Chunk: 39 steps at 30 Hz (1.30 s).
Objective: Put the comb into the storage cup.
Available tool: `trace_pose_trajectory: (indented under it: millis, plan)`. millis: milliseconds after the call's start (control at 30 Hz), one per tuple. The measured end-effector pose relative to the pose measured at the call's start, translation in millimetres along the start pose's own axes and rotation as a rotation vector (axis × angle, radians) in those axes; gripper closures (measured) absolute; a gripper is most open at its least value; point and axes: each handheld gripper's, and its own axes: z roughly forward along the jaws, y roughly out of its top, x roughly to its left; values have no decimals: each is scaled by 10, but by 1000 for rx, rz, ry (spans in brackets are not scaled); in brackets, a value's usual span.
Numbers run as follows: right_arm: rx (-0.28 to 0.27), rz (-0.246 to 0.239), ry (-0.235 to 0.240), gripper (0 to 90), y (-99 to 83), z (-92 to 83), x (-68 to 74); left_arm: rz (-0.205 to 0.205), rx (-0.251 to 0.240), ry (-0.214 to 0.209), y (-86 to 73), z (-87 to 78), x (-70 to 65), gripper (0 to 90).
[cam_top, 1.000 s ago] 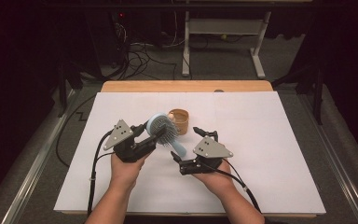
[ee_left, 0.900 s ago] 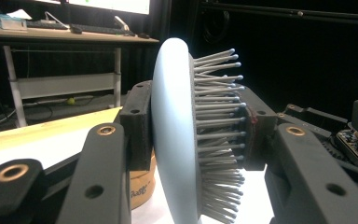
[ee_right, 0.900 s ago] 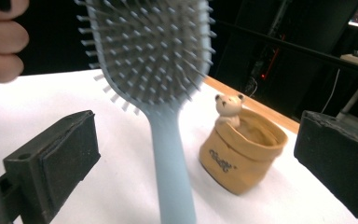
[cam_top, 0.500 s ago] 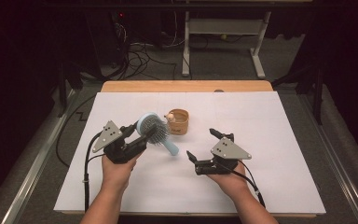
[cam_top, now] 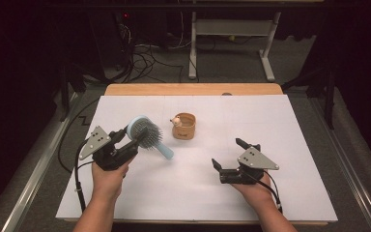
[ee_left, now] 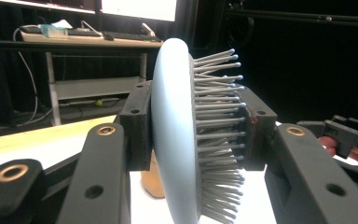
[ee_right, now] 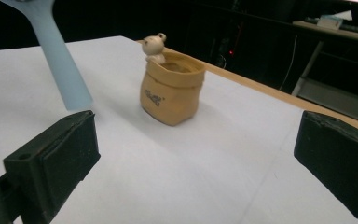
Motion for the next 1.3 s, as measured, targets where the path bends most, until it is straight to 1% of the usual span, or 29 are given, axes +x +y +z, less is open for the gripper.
trace_pose_trajectory:
  millis: [67, 233, 300, 433, 467, 733, 1000, 1067, 1200, 1300]
  plan:
    - [0, 20, -9, 0, -43, -40, -53, 1, 0, 8, 4, -24, 18, 561]
    - [-18, 40, -42, 0, -77, -134, -141, 11, 11, 24, 5, -82, 61, 562]
    - [-15, 38, -50, 0, -95, -161, -167, 21, 15, 31, 7, -97, 65, 564]
    - [-12, 35, -67, 0, -138, -220, -210, 26, 20, 38, 20, -124, 77, 565]
    - [-12, 34, -71, 0, -153, -240, -227, 22, 17, 40, 23, -126, 77, 565]
    - [-2, 60, -97, 0, -240, -340, -330, 24, 11, 53, 60, -152, 93, 565]
    - [-5, 85, -121, 0, -303, -435, -410, 28, 14, 52, 98, -117, 77, 565]
    - [-7, 90, -125, 0, -319, -460, -429, 25, 9, 50, 117, -98, 65, 565]
    - [-11, 102, -127, 0, -331, -470, -449, 28, 7, 45, 156, -52, 41, 565]
    - [-14, 97, -122, 0, -330, -461, -443, 27, 5, 37, 170, -2, 21, 565]
